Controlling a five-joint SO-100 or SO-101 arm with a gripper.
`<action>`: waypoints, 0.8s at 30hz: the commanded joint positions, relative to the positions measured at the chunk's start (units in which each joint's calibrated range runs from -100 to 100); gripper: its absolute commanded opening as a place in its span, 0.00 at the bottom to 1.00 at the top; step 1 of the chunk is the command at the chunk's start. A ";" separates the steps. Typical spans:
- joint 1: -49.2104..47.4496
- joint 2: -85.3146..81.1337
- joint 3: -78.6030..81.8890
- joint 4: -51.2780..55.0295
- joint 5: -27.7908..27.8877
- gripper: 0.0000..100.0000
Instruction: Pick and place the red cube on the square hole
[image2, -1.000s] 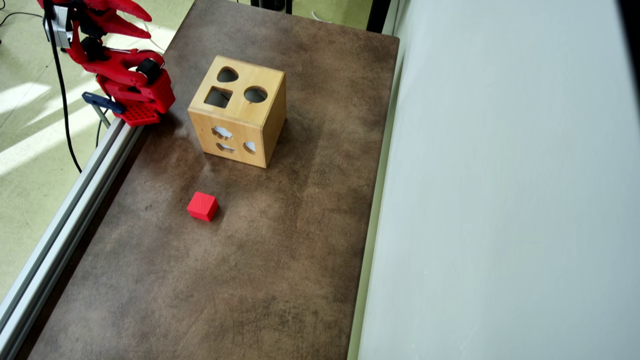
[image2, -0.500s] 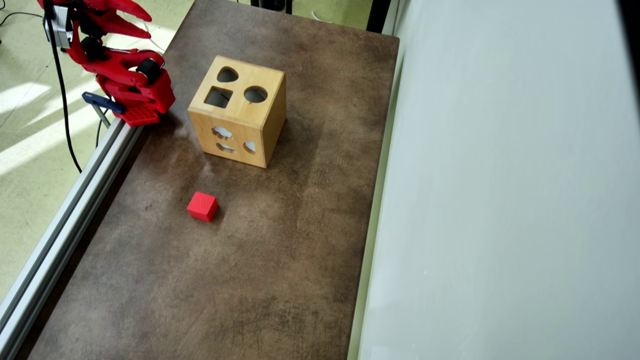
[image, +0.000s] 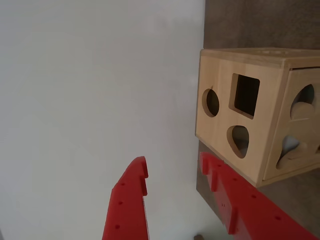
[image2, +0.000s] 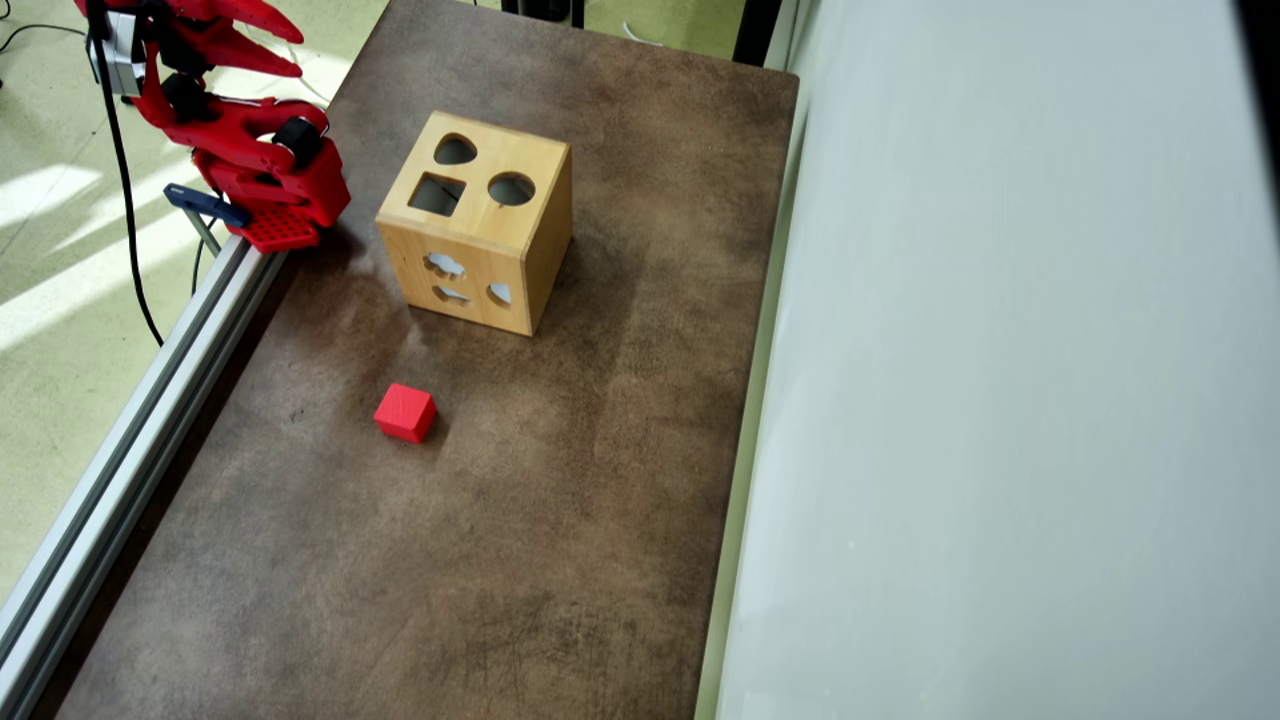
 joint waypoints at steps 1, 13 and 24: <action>0.43 8.85 -2.20 -0.48 0.44 0.17; 8.23 38.40 -22.95 -0.48 1.03 0.17; 23.09 51.91 -22.05 -0.48 14.95 0.17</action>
